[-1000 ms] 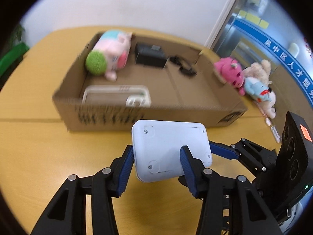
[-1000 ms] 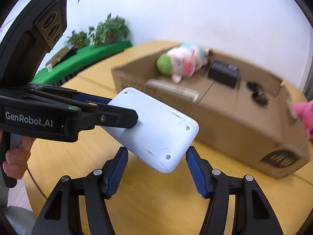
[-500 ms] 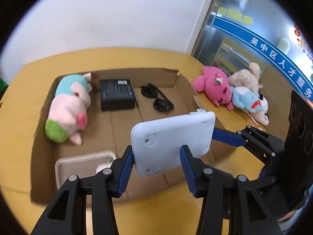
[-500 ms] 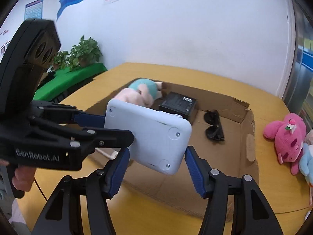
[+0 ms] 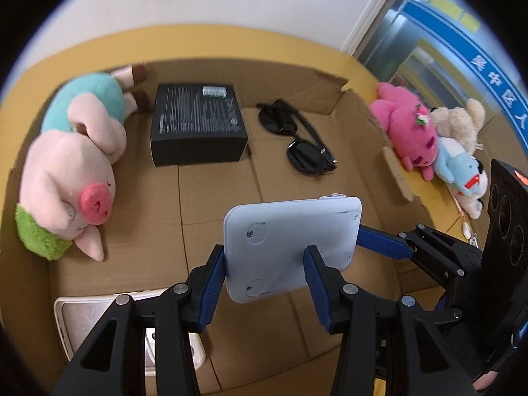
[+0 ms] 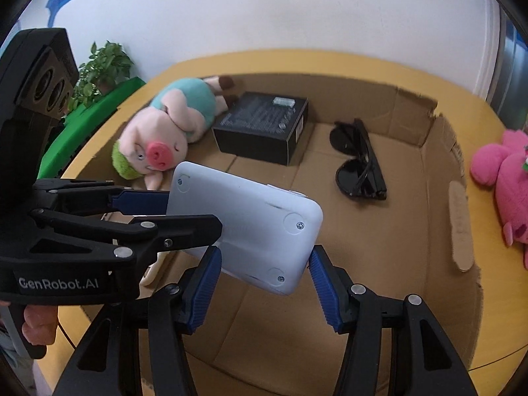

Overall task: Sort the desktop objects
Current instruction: 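Lift the white device with both tools and carry it over the box, then lower the white device into the box and open both tools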

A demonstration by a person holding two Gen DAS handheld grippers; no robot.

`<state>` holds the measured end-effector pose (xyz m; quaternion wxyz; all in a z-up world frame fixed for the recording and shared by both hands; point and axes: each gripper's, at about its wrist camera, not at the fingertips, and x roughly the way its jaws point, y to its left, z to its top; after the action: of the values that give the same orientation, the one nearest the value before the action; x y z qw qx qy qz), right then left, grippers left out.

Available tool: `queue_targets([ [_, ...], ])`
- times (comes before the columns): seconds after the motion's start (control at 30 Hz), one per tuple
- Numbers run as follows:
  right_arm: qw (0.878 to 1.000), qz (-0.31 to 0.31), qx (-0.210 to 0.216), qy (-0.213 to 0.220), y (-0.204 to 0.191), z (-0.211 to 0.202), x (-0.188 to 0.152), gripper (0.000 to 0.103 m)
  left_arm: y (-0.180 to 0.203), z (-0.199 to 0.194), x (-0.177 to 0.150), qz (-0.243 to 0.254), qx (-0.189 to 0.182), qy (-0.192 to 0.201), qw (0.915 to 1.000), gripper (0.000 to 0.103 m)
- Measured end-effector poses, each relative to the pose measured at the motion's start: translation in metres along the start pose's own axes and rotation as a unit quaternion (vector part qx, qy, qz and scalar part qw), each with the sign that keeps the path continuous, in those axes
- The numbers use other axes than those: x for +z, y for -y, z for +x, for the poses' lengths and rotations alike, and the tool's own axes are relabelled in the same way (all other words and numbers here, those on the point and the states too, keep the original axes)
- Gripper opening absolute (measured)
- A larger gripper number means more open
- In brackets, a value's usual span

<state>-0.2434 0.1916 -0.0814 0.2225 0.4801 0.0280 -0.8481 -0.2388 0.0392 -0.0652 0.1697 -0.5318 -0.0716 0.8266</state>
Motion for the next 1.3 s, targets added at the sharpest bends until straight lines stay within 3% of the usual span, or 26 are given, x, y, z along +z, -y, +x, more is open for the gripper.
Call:
queue_targets([
  [0.4, 0.989, 0.052, 0.006, -0.136, 0.011, 0.046, 0.017, 0.056, -0.026, 0.039, 0.008, -0.065, -0.017, -0.084, 0.9942, 0.047],
  [0.53, 0.987, 0.047, 0.0, -0.155, 0.009, 0.053, 0.022, 0.057, -0.034, 0.045, 0.008, -0.085, -0.016, -0.097, 0.9915, 0.047],
  [0.7, 0.99, 0.054, 0.01, -0.131, 0.009, 0.047, 0.014, 0.059, -0.034, 0.035, 0.005, -0.075, -0.012, -0.087, 0.9933, 0.045],
  [0.77, 0.993, 0.057, 0.013, -0.103, 0.007, 0.033, 0.011, 0.061, -0.029, 0.009, 0.002, -0.069, -0.005, -0.044, 0.9966, 0.045],
  [0.83, 0.997, 0.054, 0.008, -0.051, 0.001, 0.005, 0.005, 0.07, -0.019, -0.022, -0.004, -0.039, 0.016, 0.006, 0.9991, 0.047],
  [0.9, 0.999, 0.029, -0.013, 0.01, -0.013, -0.031, -0.006, 0.086, -0.006, -0.056, -0.018, 0.003, 0.045, 0.059, 0.9972, 0.05],
  [1.03, 0.992, 0.001, -0.058, 0.113, -0.036, -0.092, -0.046, 0.1, 0.012, -0.113, -0.068, 0.054, 0.112, 0.163, 0.9788, 0.079],
  [1.1, 0.985, 0.006, -0.08, 0.151, -0.043, -0.106, -0.066, 0.103, 0.013, -0.126, -0.091, 0.047, 0.131, 0.205, 0.9688, 0.079],
  [1.2, 0.98, 0.028, -0.094, 0.174, -0.044, -0.107, -0.082, 0.103, 0.006, -0.129, -0.113, 0.031, 0.155, 0.247, 0.9561, 0.079],
  [1.3, 0.977, 0.05, -0.098, 0.18, -0.04, -0.097, -0.09, 0.103, -0.001, -0.115, -0.124, 0.025, 0.185, 0.247, 0.9508, 0.079],
])
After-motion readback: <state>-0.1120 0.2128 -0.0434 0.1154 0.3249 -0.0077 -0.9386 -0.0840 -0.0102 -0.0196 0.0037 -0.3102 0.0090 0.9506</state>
